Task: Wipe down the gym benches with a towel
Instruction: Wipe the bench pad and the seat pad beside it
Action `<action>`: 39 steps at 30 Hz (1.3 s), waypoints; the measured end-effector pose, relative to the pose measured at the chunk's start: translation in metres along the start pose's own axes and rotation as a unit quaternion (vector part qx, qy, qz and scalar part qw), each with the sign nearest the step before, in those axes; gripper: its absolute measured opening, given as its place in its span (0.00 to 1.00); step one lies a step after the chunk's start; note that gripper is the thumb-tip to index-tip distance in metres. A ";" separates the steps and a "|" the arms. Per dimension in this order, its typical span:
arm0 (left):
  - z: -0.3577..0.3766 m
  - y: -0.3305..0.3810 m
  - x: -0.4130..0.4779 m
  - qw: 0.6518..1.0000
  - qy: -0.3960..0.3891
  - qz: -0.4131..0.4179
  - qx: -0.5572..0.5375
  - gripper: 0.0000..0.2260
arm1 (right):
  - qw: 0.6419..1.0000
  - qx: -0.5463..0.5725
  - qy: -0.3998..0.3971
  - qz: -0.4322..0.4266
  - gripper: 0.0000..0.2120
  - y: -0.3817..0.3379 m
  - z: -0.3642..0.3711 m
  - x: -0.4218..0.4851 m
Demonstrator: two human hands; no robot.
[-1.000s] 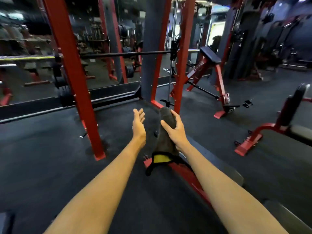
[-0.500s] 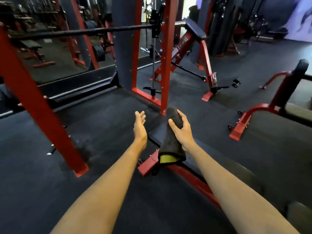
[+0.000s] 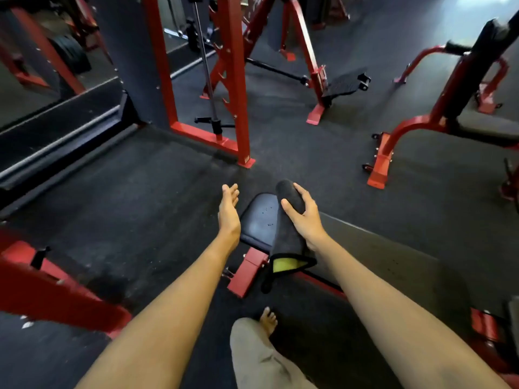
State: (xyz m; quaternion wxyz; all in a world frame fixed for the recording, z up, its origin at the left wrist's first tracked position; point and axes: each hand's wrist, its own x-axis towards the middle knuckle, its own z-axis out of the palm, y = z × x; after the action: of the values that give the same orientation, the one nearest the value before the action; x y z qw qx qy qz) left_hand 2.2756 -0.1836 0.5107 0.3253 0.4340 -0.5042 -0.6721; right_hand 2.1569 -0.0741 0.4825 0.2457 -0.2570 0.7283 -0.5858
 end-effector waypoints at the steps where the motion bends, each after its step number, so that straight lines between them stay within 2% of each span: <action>1: 0.001 -0.004 0.014 1.000 -0.004 -0.004 0.004 0.23 | 1.000 -0.005 0.002 0.004 0.27 0.004 0.004 0.014; 6: 0.018 -0.022 0.096 0.996 -0.030 -0.062 0.050 0.24 | 0.997 -0.011 0.026 0.070 0.28 0.031 0.026 0.091; 10: 0.028 -0.038 0.152 0.992 -0.042 -0.077 0.090 0.24 | 0.993 -0.044 0.016 0.112 0.28 0.055 0.039 0.138; 16: 0.018 -0.080 0.214 0.975 -0.079 -0.120 0.172 0.21 | 0.980 -0.091 0.002 0.176 0.28 0.095 0.062 0.160; 21: 0.000 -0.127 0.266 0.947 -0.135 -0.129 0.262 0.20 | 0.970 -0.174 0.000 0.172 0.29 0.136 0.100 0.173; 25: -0.014 -0.166 0.296 0.920 -0.198 -0.098 0.324 0.17 | 0.933 -0.315 0.028 0.170 0.28 0.174 0.148 0.190; 28: -0.028 -0.206 0.317 0.877 -0.274 -0.056 0.390 0.19 | 0.889 -0.400 0.045 0.219 0.30 0.218 0.193 0.197; 30: -0.036 -0.236 0.326 0.839 -0.330 -0.005 0.433 0.20 | 0.868 -0.453 0.064 0.191 0.31 0.244 0.216 0.185; 33: -0.043 -0.261 0.334 0.776 -0.402 0.088 0.477 0.24 | 0.843 -0.519 0.059 0.127 0.30 0.267 0.203 0.145; 35: -0.046 -0.274 0.334 0.725 -0.455 0.137 0.499 0.27 | 0.819 -0.528 0.124 0.185 0.29 0.270 0.172 0.132; 36: -0.048 -0.278 0.333 0.702 -0.472 0.148 0.511 0.27 | 0.804 -0.514 0.186 0.234 0.28 0.272 0.157 0.140; 38: -0.050 -0.283 0.334 0.672 -0.488 0.161 0.533 0.29 | 0.770 -0.450 0.284 0.351 0.28 0.277 0.140 0.177; 39: -0.051 -0.284 0.336 0.663 -0.490 0.166 0.541 0.29 | 0.770 -0.436 0.284 0.369 0.29 0.273 0.141 0.197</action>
State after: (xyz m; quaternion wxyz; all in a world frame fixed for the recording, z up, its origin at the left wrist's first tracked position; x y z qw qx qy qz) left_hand 2.1844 -0.4182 0.1467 -0.1550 0.0511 -0.9293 -0.3313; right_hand 2.0792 -0.2579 0.1771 0.0864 0.1298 0.9809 -0.1164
